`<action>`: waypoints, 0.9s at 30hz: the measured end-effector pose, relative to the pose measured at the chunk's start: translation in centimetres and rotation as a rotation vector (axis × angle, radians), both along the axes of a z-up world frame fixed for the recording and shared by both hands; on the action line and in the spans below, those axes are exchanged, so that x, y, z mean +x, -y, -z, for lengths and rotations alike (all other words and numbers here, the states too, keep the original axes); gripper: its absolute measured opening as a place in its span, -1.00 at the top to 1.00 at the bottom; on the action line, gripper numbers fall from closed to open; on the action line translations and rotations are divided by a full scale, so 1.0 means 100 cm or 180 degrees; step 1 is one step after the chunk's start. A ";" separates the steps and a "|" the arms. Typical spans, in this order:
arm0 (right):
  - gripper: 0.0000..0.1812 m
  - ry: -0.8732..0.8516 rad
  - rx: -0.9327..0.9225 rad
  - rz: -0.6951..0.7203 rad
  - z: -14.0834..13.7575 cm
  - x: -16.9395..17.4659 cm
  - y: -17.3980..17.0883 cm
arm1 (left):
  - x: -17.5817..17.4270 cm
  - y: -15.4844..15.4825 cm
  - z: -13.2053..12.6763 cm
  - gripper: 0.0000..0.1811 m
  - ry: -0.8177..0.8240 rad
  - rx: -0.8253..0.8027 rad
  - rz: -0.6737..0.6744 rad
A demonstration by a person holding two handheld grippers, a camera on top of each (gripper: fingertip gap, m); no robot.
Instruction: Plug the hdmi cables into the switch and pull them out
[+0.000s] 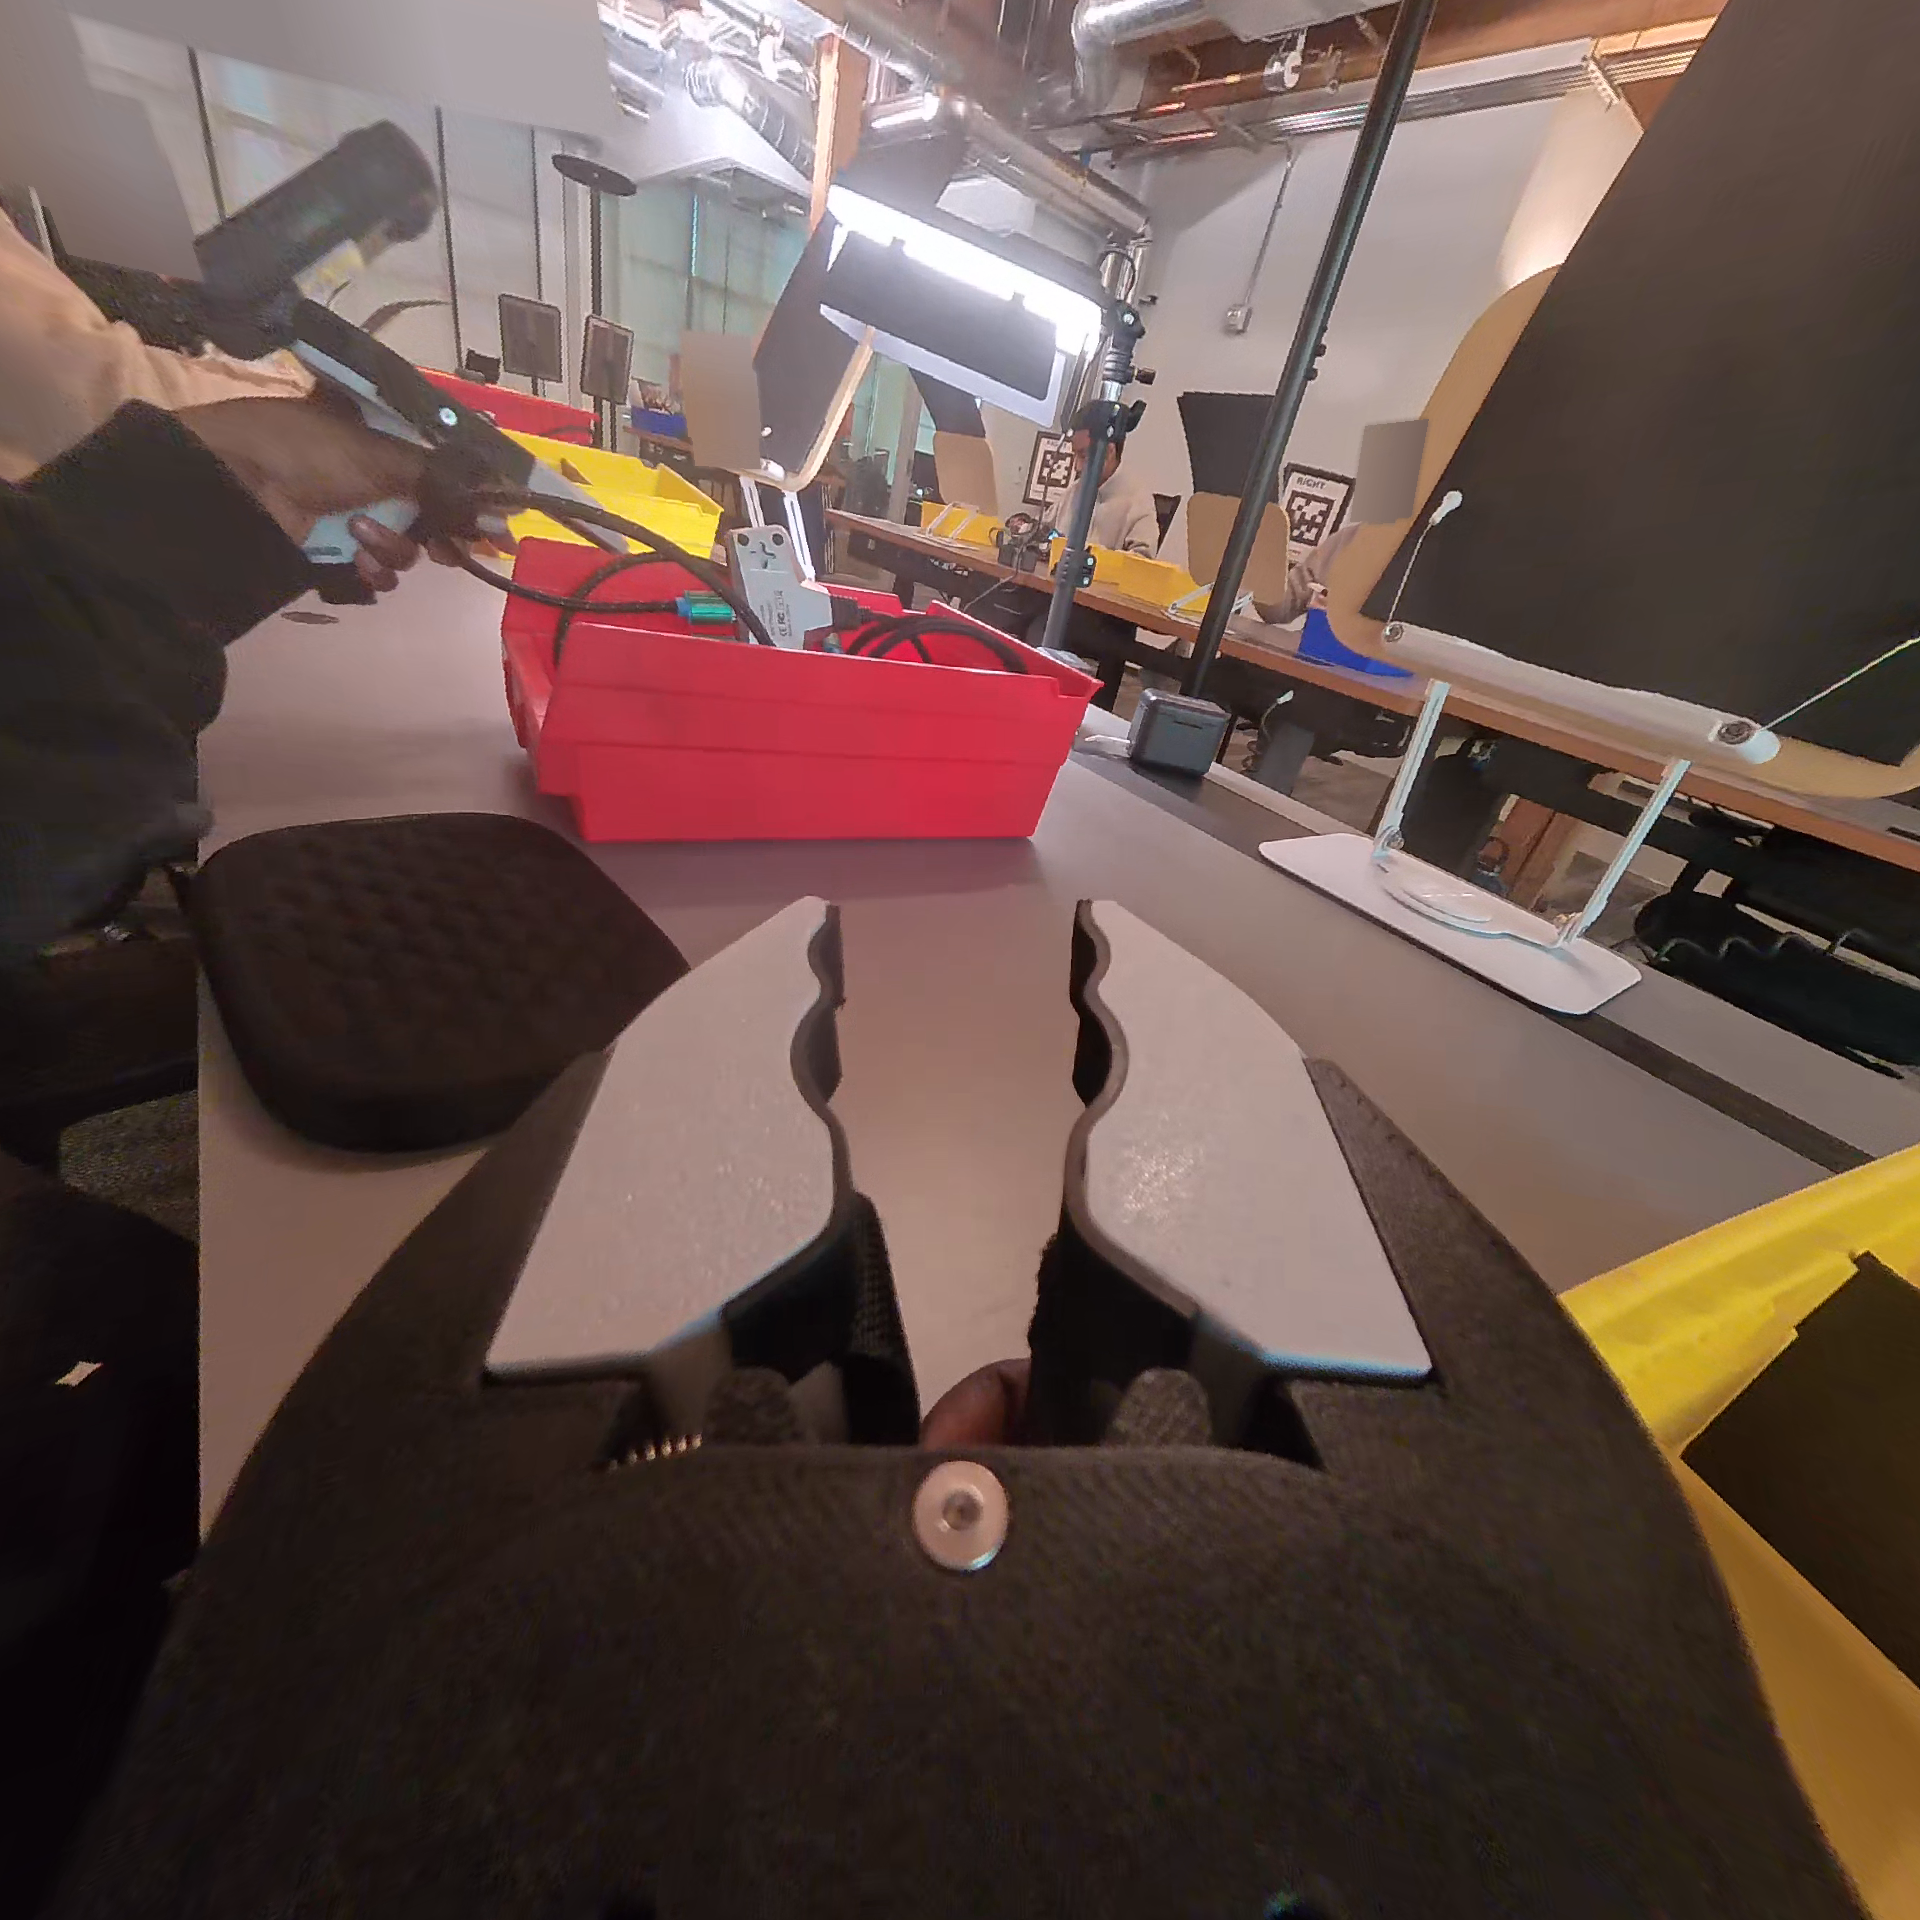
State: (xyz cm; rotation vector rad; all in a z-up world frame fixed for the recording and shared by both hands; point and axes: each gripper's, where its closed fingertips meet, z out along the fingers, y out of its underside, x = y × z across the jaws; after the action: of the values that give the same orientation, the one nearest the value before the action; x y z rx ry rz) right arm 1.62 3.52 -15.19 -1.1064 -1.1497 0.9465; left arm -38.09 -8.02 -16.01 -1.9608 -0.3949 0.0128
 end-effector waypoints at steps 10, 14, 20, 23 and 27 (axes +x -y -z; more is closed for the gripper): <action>0.55 0.0056 0.0056 -0.0018 0.003 -0.001 0.002 | -0.011 -0.020 0.055 0.59 -0.0527 -0.1416 -0.0013; 0.55 0.0068 0.0059 -0.0025 0.003 -0.002 0.003 | -0.014 -0.020 0.069 0.77 -0.0498 -0.1526 0.0074; 0.56 0.0074 0.0037 -0.0028 0.004 -0.002 0.002 | 0.001 -0.024 0.005 0.89 -0.1152 -0.0826 0.0135; 0.56 0.0062 0.0070 -0.0019 0.003 -0.002 0.003 | 0.011 -0.021 -0.035 0.93 -0.1974 -0.0590 0.0055; 0.56 0.0098 0.0105 -0.0016 0.005 -0.003 0.004 | 0.028 -0.017 -0.084 0.93 -0.2997 -0.0328 -0.0206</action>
State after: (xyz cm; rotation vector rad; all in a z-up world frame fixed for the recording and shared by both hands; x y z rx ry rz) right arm 1.35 3.16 -15.66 -1.0956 -1.1897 0.9141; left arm -35.28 -6.35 -7.59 -1.8093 0.1722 0.9703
